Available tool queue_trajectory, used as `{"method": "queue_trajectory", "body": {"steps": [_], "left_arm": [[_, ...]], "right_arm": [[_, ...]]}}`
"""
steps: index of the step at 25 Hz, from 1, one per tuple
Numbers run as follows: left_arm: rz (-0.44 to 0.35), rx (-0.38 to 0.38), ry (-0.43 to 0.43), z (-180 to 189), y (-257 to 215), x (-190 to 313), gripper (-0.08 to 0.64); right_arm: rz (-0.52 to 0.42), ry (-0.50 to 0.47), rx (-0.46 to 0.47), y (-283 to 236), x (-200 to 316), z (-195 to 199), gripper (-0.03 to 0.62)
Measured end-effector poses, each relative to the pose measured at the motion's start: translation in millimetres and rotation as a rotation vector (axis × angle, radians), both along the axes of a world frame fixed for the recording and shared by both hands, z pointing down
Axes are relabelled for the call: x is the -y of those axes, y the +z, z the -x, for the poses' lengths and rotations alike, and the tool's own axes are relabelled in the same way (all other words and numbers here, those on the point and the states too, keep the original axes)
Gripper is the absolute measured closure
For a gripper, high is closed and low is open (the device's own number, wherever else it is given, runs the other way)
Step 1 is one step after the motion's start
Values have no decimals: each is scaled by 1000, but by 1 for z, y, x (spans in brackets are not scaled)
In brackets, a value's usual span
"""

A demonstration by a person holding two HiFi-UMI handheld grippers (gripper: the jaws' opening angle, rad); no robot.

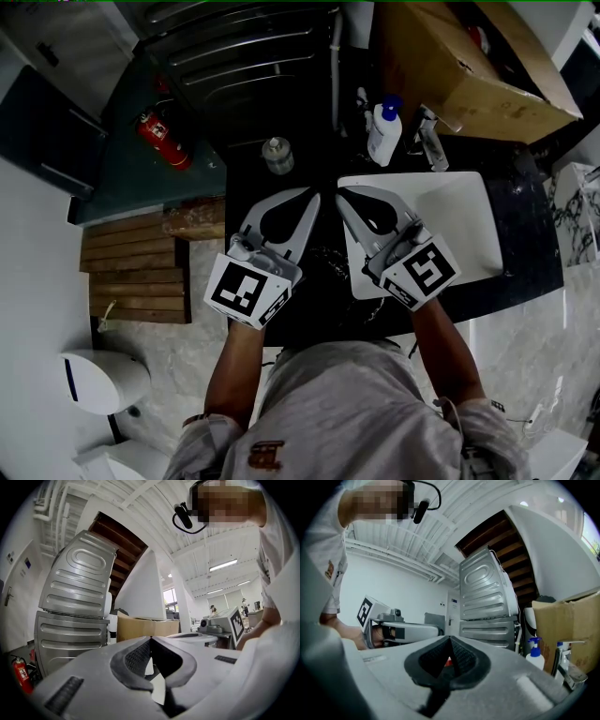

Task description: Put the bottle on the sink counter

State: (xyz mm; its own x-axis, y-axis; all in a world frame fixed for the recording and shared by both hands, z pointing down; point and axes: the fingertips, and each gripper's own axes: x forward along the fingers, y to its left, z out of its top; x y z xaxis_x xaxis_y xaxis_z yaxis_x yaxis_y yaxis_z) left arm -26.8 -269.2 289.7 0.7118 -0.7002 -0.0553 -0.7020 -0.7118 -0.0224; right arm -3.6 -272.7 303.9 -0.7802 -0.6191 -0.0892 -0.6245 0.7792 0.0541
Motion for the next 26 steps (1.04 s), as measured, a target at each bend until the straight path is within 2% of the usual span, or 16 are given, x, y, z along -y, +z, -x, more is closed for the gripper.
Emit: {"method": "queue_trajectory", "body": {"steps": [26], "left_arm": [[6,-13,-15,8,-2,-10,558]], "right_arm": [[-5,11,-4,-4,-9,-3,592]]}}
